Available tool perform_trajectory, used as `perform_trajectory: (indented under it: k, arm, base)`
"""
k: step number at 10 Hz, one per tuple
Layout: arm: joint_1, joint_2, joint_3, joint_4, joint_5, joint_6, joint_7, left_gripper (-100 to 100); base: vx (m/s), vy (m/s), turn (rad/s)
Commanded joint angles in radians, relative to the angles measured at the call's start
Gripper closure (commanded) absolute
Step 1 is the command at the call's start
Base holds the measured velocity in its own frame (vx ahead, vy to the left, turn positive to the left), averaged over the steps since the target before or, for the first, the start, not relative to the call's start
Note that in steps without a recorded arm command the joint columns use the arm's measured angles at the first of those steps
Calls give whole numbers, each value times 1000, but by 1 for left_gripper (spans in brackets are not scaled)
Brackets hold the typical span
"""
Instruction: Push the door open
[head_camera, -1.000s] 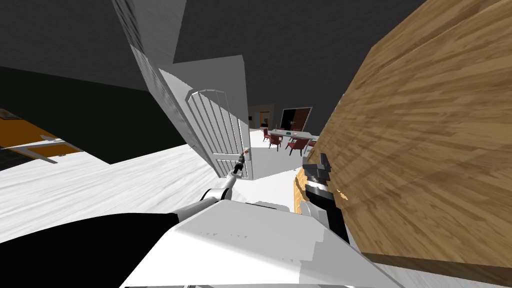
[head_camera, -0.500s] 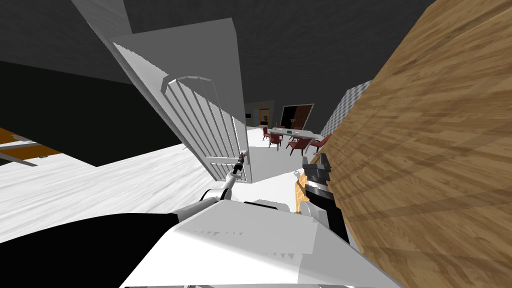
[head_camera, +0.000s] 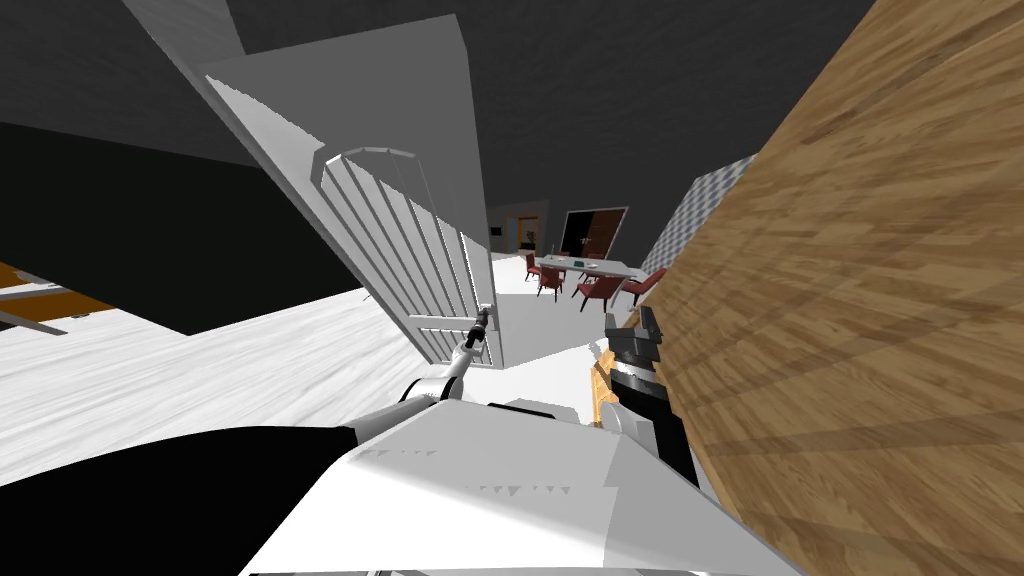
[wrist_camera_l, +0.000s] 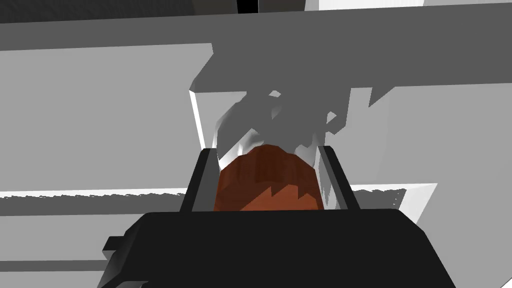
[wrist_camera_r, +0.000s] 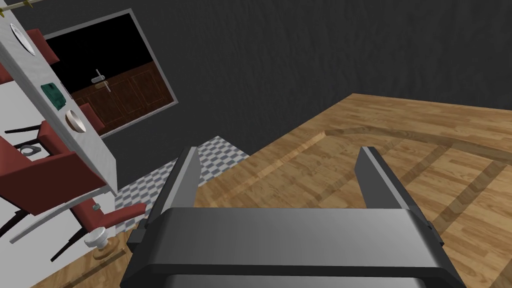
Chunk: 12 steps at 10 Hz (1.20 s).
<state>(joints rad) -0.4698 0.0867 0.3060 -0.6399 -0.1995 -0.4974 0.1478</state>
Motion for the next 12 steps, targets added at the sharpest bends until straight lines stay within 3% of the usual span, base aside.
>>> perform_trajectory:
  k: [1,4,12]
  arm:
    - [1,-1,0,0,0,0,0,100]
    - [5,4,12,2,3,3,-4,100]
    - [14,28,72,-4,18,11,-21,100]
  base:
    - [-18,-1,3]
    - [26,-10,9]
    - [166,-53,34]
